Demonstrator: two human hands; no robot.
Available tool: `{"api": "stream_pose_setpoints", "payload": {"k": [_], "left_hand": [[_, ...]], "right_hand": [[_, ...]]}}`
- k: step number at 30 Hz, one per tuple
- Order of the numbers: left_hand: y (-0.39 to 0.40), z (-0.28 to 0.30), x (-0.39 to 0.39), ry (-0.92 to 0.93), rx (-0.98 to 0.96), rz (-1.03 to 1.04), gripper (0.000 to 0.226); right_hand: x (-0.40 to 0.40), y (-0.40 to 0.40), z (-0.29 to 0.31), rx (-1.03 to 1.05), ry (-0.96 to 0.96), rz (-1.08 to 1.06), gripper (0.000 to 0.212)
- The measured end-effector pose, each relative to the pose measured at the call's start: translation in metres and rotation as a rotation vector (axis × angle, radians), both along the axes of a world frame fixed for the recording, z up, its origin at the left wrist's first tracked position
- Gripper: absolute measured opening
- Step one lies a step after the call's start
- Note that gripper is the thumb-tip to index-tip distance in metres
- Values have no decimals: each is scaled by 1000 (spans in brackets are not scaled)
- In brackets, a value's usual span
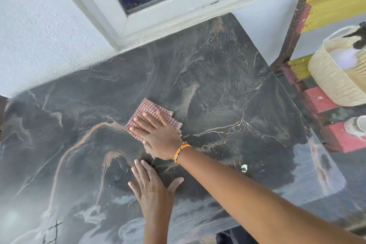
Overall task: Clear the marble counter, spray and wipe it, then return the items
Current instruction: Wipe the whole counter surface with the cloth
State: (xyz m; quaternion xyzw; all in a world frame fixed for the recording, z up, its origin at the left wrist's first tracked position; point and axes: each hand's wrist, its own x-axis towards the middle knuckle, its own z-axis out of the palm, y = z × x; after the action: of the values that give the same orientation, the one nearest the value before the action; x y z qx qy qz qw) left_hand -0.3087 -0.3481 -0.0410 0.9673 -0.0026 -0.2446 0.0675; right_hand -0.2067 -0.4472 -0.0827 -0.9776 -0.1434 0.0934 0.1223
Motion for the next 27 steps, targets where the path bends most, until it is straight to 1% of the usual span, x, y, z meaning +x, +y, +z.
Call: {"api": "stream_pose_setpoints", "payload": {"k": [3, 5, 7, 10, 11, 14, 17, 20, 23, 27], "left_hand": [[-1, -1, -14, 13, 9, -55, 148], [-3, -2, -20, 0, 2, -107, 145], [-6, -4, -24, -8, 20, -177, 141], [-11, -8, -28, 12, 19, -234, 123], [-12, -7, -29, 18, 15, -243, 120], [-7, -7, -33, -13, -23, -258, 136], [2, -10, -37, -39, -78, -244, 139], [16, -13, -43, -58, -122, -202, 137], [34, -14, -50, -59, -151, -167, 137], [60, -9, -58, -66, -163, -100, 143]], "right_hand": [[-25, -28, -2, -47, -46, 24, 57], [-39, -63, -4, -54, -71, -54, 57], [-52, -108, -6, -57, -82, -202, 58], [-71, -181, -8, -82, -66, -493, 57], [-79, -202, -7, -85, -48, -593, 56], [-110, -236, -9, -86, -33, -825, 54], [-140, -222, -12, -90, -45, -920, 55], [-156, -176, -10, -87, -40, -955, 56], [-147, -118, -8, -83, -31, -860, 58], [-111, -31, -6, -19, -18, -677, 60]]}}
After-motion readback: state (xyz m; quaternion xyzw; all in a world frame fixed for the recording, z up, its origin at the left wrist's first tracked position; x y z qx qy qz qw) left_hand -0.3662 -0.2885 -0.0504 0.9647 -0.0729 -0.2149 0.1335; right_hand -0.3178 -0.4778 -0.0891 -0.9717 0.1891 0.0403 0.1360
